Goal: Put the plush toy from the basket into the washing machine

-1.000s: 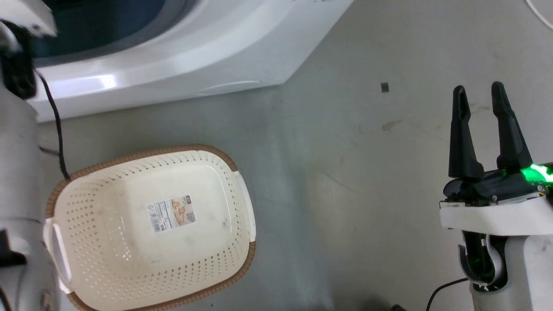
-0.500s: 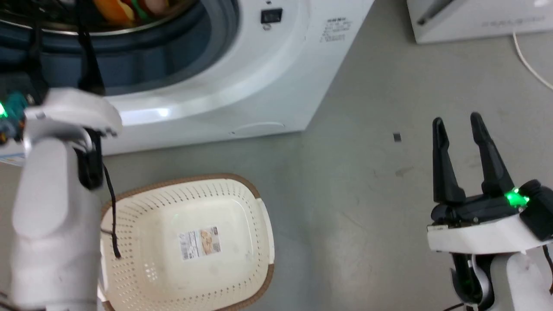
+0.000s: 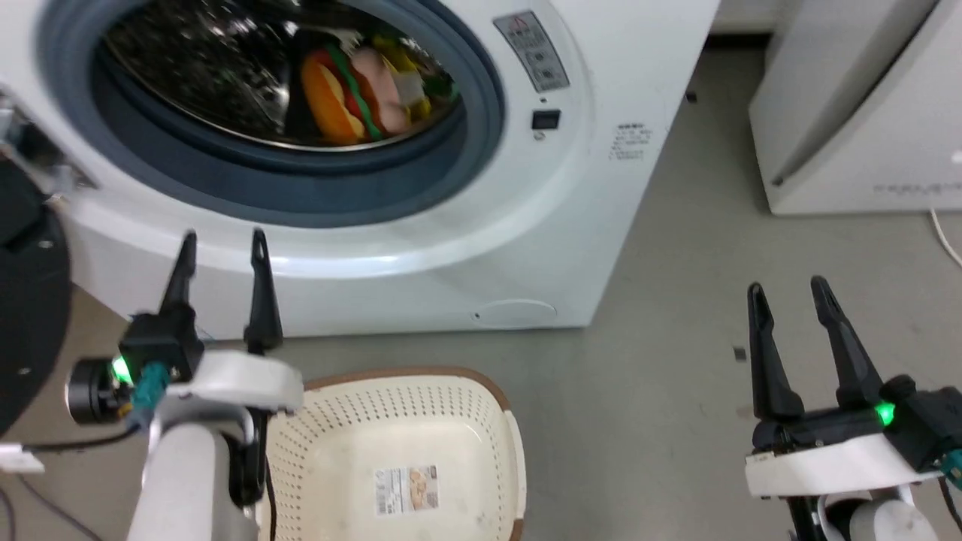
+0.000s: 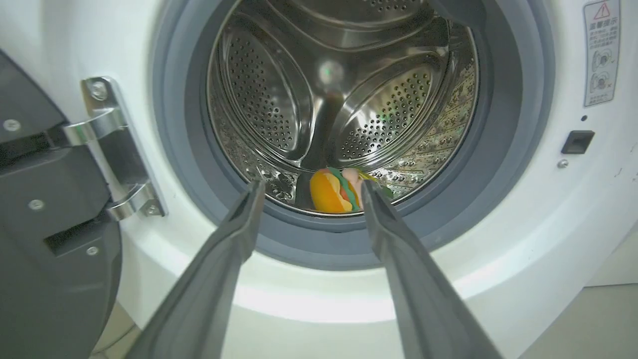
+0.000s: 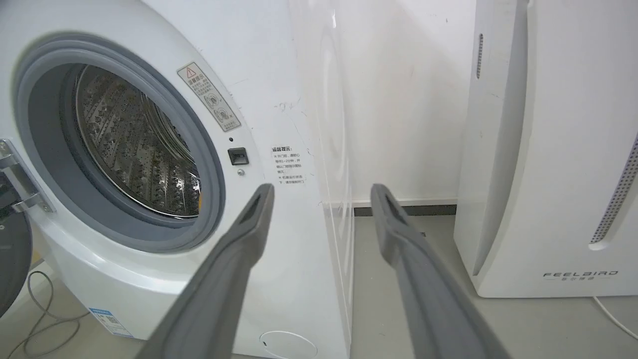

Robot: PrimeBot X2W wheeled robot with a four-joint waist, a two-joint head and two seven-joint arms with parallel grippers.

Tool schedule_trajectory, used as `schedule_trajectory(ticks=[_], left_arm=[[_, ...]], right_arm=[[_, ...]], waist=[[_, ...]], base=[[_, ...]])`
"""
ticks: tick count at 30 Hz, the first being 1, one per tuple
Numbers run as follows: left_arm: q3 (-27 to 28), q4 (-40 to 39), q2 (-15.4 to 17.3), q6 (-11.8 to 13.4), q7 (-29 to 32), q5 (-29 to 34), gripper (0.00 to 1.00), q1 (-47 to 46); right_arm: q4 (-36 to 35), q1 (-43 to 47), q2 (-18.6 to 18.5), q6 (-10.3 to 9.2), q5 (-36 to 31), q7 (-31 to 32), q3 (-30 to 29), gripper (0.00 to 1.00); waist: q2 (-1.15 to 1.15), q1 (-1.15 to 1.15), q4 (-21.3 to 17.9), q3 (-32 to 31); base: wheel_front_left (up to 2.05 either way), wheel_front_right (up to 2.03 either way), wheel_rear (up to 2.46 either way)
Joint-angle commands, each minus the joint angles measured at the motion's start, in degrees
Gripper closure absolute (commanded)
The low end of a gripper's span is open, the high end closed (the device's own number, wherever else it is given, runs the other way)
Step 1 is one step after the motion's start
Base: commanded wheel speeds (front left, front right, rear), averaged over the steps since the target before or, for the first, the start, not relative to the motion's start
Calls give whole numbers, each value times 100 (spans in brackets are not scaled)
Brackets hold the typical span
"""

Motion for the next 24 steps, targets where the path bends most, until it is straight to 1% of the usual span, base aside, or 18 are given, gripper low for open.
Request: schedule_trajectory(ticks=[1,8,15,24], left_arm=[[-8,-44,-27,-42,-25,32,0,197],[-134,-48,-138,-110,-25,87,0,859],[-325,-90,-217,-251,-25,41,0,1474],[-343,-151,-263,-170,-25,-57,0,1722]], right_arm=[[38,123,-1,-4,-53,-25,-36,0],[108,464,-1,-4,-79,-25,-158,0],[169,829,-1,-4,-71,-25,-225,0],[225,953,-1,-4,-37,-25,-277,0]], waist=[[0,1,187,-264],[0,1,319,-676],[0,1,393,-1063],[0,1,421,-1184]], base=[[0,0,0],[0,0,0],[0,0,0],[0,0,0]])
